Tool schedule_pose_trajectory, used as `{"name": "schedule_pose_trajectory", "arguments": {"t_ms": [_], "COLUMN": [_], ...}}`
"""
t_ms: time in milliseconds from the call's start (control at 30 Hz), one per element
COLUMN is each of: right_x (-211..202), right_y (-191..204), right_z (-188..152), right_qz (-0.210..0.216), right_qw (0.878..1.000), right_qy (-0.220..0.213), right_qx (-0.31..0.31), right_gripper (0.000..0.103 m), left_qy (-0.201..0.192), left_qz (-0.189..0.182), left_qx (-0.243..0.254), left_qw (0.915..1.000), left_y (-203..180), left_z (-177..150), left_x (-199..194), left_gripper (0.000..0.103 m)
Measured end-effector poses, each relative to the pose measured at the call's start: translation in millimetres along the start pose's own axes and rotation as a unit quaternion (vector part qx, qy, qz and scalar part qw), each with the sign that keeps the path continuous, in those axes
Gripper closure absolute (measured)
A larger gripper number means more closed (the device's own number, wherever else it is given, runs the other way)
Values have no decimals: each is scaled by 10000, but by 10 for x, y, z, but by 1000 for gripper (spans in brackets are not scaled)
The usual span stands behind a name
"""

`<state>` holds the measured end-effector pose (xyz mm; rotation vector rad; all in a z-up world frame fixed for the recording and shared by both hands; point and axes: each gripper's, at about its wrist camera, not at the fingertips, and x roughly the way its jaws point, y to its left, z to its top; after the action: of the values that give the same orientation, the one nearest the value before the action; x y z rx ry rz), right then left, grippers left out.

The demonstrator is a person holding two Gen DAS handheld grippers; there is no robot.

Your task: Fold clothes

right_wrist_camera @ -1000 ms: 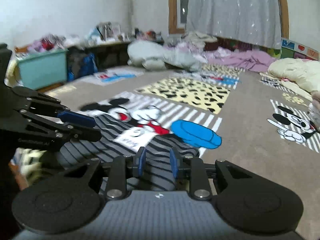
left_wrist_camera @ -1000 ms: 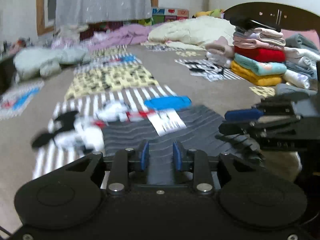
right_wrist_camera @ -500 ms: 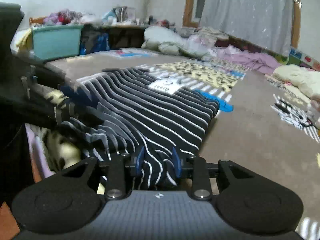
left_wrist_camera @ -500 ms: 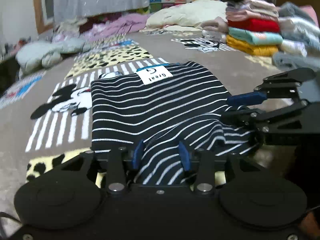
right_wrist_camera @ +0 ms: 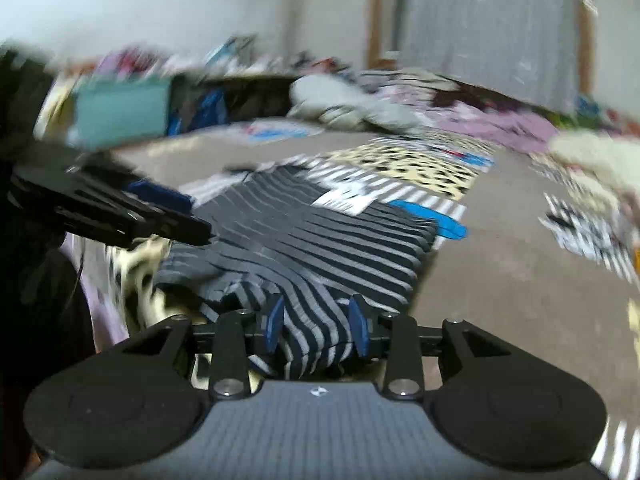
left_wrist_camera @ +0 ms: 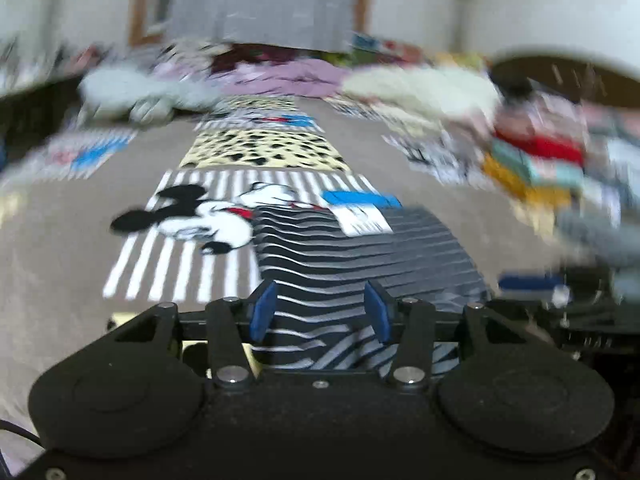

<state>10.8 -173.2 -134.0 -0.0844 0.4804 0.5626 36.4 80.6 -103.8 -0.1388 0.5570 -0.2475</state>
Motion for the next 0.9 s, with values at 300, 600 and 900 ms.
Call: {"name": "schedule_pose_trajectory", "arguments": {"t_ms": [300, 600, 900], "right_x": [275, 734, 927], "right_y": [-881, -1029, -840], "right_z": [-205, -459, -327], "right_qz": [119, 801, 1090], "right_qw": [9555, 9051, 9048], "right_qy": [-92, 1, 93], "right_qx": [2946, 4176, 4115], "right_gripper": [51, 46, 48], "left_qy": [429, 733, 741], "left_qz": [-587, -1083, -1084], "left_qx": [-2464, -3160, -3152], "left_qw": [9665, 9397, 9399], "left_y": [631, 557, 450], "left_z": [-90, -121, -177], "left_x": [305, 776, 876], "left_gripper": [50, 49, 69]}}
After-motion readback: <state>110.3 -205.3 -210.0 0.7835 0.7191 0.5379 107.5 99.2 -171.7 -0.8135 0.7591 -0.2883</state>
